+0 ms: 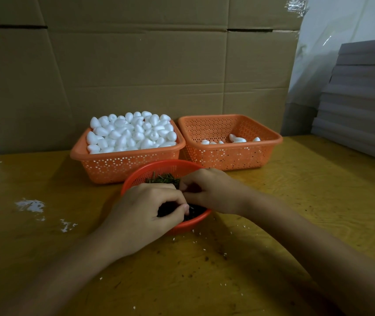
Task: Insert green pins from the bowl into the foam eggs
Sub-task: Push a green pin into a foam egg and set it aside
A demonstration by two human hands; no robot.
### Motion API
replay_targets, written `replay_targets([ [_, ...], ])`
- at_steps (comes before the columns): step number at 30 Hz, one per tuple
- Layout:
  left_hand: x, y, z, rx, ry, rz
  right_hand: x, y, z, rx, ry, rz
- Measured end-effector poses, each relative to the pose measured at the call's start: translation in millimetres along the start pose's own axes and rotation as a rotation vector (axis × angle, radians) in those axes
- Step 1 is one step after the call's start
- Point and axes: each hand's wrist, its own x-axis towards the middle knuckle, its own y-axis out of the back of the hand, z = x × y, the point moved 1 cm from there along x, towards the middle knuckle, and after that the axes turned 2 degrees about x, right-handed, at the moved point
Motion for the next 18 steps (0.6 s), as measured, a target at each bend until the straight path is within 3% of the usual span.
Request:
replay_targets([
  [13,-1,1,-1,0.010,-0.024,0.022,2,-6,2,0.129,-0.040,0.135],
  [18,10,14,0,0.001,-0.011,0.145,3,-6,7,0.106,-0.039,0.142],
])
